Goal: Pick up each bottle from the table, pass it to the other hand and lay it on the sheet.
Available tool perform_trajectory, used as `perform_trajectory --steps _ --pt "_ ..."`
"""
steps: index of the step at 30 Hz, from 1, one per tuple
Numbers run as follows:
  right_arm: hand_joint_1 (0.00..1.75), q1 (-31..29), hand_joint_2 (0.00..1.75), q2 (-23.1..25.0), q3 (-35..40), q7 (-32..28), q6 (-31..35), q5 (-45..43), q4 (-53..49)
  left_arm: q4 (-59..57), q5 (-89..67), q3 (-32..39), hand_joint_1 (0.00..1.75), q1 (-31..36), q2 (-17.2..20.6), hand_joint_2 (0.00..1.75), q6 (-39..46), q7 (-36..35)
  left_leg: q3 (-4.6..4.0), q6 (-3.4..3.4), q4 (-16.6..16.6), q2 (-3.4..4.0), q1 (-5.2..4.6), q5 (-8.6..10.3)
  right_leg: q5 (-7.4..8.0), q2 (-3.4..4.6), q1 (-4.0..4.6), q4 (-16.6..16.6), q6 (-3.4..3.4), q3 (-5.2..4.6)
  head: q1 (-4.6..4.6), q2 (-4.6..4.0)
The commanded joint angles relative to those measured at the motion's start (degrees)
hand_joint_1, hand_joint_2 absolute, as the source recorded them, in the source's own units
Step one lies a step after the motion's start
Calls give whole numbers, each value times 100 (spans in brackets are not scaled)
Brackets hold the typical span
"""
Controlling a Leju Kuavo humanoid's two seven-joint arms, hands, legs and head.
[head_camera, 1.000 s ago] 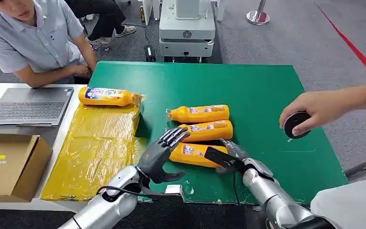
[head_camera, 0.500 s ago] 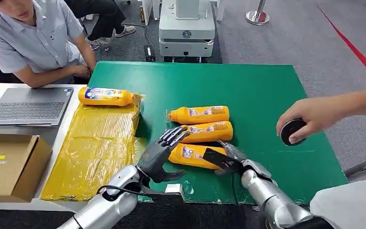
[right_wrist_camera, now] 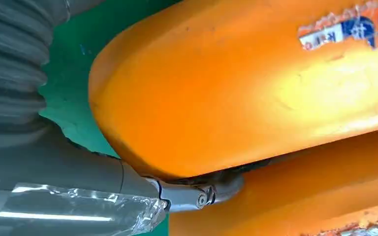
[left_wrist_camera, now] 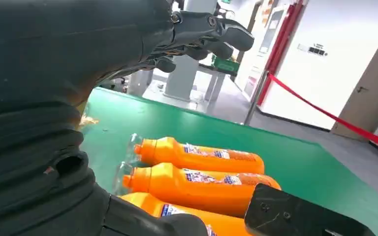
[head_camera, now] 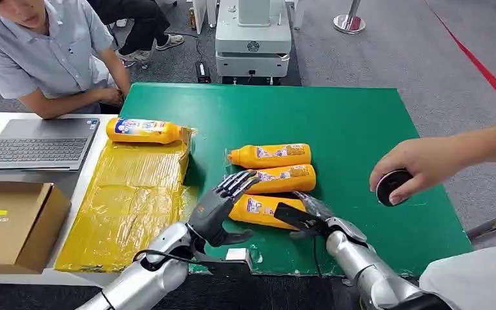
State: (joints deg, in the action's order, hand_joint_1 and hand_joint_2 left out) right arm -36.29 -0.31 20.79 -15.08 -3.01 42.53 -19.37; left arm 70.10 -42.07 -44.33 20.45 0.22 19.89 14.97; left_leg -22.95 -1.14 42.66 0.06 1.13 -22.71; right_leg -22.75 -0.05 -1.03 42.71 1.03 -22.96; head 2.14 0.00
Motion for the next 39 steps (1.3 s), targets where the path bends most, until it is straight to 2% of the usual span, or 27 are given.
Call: perform_trajectory --steps 1,21,25,39 --pt "0 -562 175 111 160 -59 11 130 61 8 30 -42 0 417 -50 175 48 51 0 0 0 0 0 0 0 0 0 0 0 0 0 0" --pt "0 -573 175 165 93 60 -118 32 136 -58 50 -70 0 430 -62 175 80 58 0 0 0 0 0 0 0 0 0 0 0 0 4 0" --pt "0 -528 175 261 -250 -247 -572 -433 140 -123 88 -100 0 473 -90 175 94 104 0 0 0 0 0 0 0 0 0 0 0 0 -4 0" --pt "0 -519 175 238 -267 -484 -480 -552 67 -89 117 -124 0 437 -80 175 137 122 0 0 0 0 0 0 0 0 0 0 0 0 -2 0"
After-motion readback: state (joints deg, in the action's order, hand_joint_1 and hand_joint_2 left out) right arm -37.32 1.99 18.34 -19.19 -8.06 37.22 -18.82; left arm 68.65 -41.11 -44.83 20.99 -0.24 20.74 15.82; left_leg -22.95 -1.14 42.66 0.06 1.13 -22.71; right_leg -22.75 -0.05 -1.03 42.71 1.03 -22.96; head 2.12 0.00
